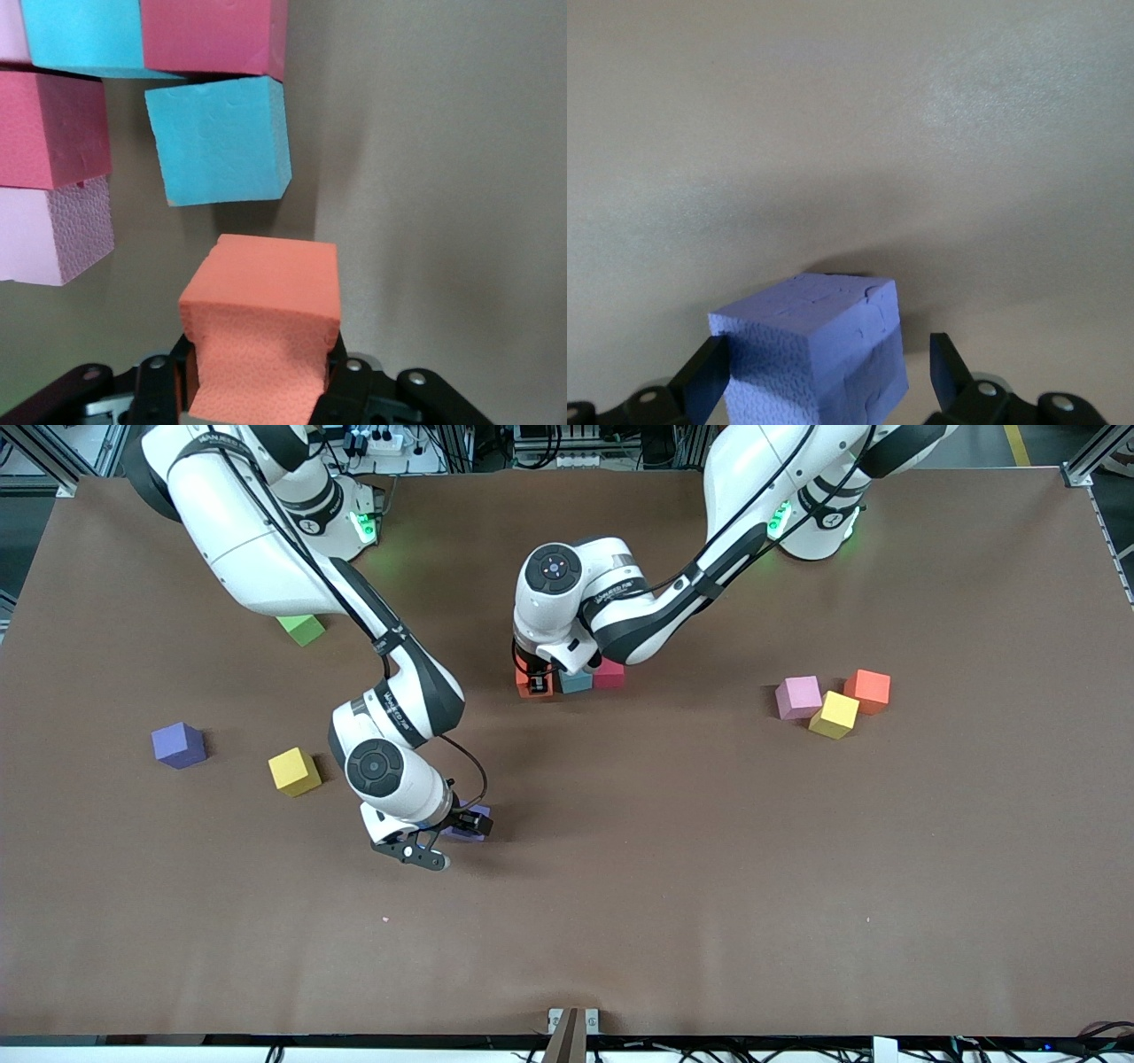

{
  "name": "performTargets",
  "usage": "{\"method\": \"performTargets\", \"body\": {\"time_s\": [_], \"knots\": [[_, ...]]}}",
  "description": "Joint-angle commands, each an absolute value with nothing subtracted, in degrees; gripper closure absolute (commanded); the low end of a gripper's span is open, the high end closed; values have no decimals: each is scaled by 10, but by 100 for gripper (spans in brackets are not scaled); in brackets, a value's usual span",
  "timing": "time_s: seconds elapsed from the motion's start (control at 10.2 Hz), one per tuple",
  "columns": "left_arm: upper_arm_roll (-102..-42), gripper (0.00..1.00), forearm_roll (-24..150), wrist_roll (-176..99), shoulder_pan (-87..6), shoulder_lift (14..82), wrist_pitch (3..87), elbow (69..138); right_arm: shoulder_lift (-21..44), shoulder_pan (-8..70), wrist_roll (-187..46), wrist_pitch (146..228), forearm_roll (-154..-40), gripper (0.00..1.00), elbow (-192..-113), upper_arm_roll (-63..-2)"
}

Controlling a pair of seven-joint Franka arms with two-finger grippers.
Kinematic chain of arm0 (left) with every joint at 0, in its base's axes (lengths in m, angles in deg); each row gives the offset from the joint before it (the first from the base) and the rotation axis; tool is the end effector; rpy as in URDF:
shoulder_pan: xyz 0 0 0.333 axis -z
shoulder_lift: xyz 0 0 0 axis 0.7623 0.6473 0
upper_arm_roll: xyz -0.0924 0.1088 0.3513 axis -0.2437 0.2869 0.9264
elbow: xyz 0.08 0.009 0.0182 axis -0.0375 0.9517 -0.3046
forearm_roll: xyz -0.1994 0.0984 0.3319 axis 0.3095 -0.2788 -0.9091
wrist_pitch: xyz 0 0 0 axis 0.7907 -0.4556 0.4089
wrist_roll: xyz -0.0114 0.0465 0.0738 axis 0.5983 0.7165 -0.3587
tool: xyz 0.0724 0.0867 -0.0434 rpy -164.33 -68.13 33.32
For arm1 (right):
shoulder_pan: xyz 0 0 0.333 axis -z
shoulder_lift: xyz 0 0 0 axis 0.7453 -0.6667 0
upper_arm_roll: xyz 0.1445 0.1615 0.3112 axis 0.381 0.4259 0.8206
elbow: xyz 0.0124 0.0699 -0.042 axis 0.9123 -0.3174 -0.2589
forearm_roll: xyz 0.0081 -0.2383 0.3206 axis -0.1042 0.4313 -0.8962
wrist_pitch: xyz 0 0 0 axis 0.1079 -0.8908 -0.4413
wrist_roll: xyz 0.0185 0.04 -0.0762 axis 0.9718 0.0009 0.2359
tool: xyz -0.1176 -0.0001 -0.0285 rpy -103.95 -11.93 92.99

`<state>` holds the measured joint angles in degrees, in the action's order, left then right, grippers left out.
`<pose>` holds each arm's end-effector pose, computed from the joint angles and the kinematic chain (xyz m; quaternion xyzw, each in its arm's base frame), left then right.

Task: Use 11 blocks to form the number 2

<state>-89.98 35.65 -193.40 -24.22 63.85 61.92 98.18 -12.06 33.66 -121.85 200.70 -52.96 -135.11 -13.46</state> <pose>0.4273 -0.6011 0.2895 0.6657 0.7400 -0.0925 0.0256 0.7115 0.3250 0.2460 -0.9865 0.1594 0.0074 0.0377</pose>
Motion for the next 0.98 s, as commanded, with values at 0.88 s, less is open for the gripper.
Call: {"method": "performTargets", "body": {"time_s": [0.88], "knots": [[-879,83,336,-2094,-198,651,628,991,-134,342,-1329,1997,-526,0,-1332,-132]]}}
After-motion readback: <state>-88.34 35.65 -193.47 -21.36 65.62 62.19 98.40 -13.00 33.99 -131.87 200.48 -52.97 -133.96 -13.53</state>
